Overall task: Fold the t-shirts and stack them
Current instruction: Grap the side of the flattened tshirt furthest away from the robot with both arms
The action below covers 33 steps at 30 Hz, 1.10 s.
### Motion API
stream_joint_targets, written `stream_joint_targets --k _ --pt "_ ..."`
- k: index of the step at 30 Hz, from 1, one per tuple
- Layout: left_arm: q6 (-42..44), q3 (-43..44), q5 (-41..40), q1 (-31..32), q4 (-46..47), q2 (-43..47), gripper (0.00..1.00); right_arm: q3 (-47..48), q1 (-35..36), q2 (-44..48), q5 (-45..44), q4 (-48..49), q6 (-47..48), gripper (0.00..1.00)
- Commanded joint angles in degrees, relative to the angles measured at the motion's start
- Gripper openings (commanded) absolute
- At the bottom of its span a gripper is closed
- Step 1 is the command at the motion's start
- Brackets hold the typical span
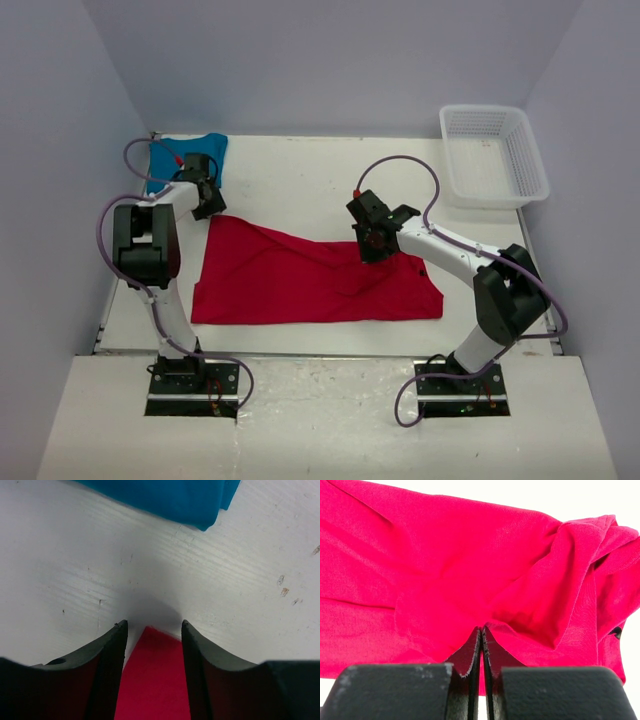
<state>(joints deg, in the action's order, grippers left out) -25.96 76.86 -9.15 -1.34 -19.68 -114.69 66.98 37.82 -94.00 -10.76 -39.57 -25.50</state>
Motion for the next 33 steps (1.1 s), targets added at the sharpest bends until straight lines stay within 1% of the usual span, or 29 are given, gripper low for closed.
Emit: stream_joint_targets --k 1,3,9,16,19,20,22,23,24,25,27,28,30,33 --pt "-0.5 -3.1 0.3 -0.1 -2.0 2.0 0.49 0.3 0.0 1.4 0.5 1.1 0.5 0.00" --pt "-0.5 -4.3 1.3 -0.1 -1.6 3.1 0.48 0.3 0.1 1.1 0.8 1.3 0.5 0.00" --pt "-0.4 -5.8 1.2 0.2 -0.9 6.4 0.48 -0.4 0.1 1.3 1.1 1.8 0.5 0.00" --pt "-0.3 -5.1 2.2 0.7 -1.0 4.7 0.47 -0.3 0.1 2.2 0.9 1.3 0.4 0.00" --pt "-0.4 -4.4 2.1 0.7 -0.8 3.3 0.42 -0.5 0.1 2.2 1.0 1.3 0.4 0.00" --pt "-0.4 -4.0 2.1 0.7 -0.7 2.8 0.38 -0.6 0.1 2.3 0.9 1.3 0.4 0.00" --pt "-0.3 -3.6 1.7 0.7 -0.6 2.3 0.32 -0.9 0.0 2.2 0.8 1.4 0.3 0.00" --pt "-0.2 -3.3 1.2 0.7 -0.5 2.1 0.26 -0.9 0.1 2.2 0.8 1.5 0.3 0.00" --pt "-0.2 -3.2 1.0 0.7 -0.4 2.0 0.22 -1.0 0.1 2.1 0.8 1.6 0.2 0.00" --pt "-0.2 -3.0 0.7 0.7 -0.4 1.9 0.12 -1.0 0.1 1.9 0.8 1.6 0.1 0.00" --pt "-0.2 -2.7 0.7 0.7 -0.3 1.8 0.02 -0.9 0.0 1.6 0.8 2.0 0.0 0.00" --pt "-0.3 -2.8 0.8 0.7 -0.2 1.8 0.00 -0.9 0.0 1.5 0.8 2.0 0.0 0.00" --pt "-0.4 -2.9 0.9 0.7 0.0 2.0 0.00 -0.5 0.1 0.8 0.3 1.9 0.0 0.00" --pt "-0.4 -3.5 0.2 2.4 0.3 3.7 0.00 1.5 -0.1 0.1 -1.5 0.8 -0.2 0.00"
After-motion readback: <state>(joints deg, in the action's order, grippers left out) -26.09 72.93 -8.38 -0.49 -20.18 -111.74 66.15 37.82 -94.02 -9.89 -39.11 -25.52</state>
